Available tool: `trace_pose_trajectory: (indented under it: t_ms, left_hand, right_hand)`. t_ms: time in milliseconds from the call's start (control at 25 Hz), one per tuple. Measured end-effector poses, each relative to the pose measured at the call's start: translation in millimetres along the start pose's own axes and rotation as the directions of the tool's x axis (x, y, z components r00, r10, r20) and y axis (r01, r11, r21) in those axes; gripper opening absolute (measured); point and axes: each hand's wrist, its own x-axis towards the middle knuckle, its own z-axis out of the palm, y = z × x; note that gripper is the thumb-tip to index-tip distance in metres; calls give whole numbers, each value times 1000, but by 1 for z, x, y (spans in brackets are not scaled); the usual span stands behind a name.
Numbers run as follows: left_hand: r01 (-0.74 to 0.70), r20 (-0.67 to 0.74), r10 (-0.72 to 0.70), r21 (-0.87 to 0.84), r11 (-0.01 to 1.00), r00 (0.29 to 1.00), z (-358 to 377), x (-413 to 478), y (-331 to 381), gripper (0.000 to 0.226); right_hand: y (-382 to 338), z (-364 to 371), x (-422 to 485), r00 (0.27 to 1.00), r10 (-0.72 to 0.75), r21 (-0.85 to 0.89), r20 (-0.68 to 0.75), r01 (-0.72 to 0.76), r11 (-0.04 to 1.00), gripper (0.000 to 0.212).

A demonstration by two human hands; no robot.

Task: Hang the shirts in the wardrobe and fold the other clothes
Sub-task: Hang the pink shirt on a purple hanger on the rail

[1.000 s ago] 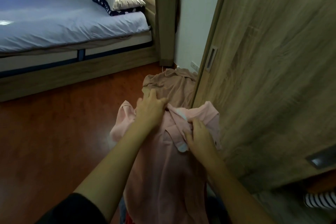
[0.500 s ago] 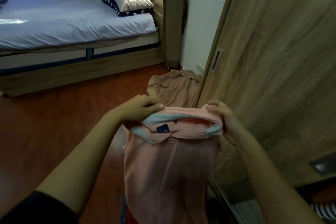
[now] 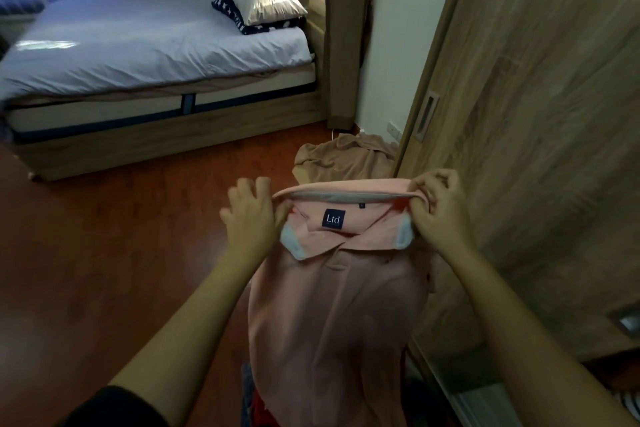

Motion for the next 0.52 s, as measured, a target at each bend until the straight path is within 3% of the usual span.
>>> trace_pose_trajectory:
  t_ms: [40, 120, 200, 240, 400, 520]
  left_hand:
    - [30, 83, -19, -133, 991, 996, 3, -5, 2, 39]
    - [-4, 157, 53, -299, 954, 986, 0, -5, 4, 28]
    - [-64, 49, 81, -284, 957, 995, -16, 7, 5, 20]
    - [-86, -16, 85, -249, 965, 996, -27, 13, 6, 18]
    - [-233, -146, 240, 64, 970, 960, -71, 6, 22, 13]
    - [-234, -170, 260, 162, 959, 950, -104, -26, 48, 23]
  right_hand:
    - [-1, -4, 1, 997, -68, -120, -25, 65, 991, 14]
    - [-3, -11, 3, 962, -244, -260, 125, 269, 927, 18]
    - [-7, -19, 3, 894, -315, -328, 318, 415, 849, 16]
    - [-11, -23, 3, 887, -312, -366, 341, 431, 825, 16]
    - [-34, -16, -8, 975, -156, -438, 158, 211, 874, 38]
    - [-60, -36, -29, 993, -102, -382, 59, 116, 917, 35]
